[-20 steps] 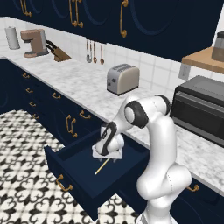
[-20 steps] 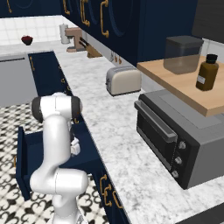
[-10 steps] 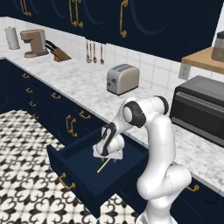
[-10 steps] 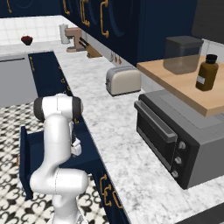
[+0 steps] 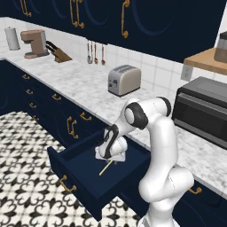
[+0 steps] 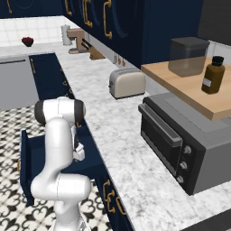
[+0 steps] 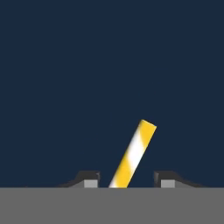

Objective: Take a straw from the drawer in front and place it inside the glass cup on the dining counter.

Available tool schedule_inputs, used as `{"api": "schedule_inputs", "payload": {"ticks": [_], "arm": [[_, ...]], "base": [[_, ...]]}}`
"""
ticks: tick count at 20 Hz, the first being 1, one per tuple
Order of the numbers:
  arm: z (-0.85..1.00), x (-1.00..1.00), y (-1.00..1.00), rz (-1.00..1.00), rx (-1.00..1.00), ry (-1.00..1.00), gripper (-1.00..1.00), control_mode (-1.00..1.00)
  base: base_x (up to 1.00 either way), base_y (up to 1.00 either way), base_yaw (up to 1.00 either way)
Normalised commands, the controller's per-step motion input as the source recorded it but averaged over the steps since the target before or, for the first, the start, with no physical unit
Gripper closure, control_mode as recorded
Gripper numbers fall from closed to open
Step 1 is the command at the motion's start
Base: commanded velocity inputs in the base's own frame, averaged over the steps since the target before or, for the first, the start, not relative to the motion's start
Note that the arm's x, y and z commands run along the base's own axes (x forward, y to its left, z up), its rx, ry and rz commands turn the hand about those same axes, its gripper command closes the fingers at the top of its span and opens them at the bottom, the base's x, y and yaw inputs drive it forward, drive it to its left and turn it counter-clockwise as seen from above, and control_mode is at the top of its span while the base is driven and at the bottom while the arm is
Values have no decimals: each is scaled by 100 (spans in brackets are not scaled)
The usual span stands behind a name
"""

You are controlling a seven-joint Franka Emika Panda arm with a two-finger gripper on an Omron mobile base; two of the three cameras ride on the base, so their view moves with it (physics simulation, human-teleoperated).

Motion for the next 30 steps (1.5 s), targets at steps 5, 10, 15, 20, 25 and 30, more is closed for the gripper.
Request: {"api": "schedule_inputs", "payload": {"ticks": [5,10,15,20,25,30], "arm": [[0,-1,4,0,0,-6,100,-100],[19,0,7,0,0,-5,100,-100],[100,-2,1,0,6,-11,100,-100],[100,0,4,0,23,0,100,-100],[100,9,2,0,17,4,100,-100],[100,0,1,1,0,0,100,-100]], "base": [[0,0,0],[0,0,0],[0,0,0],[0,0,0],[0,0,0],[0,0,0]]}}
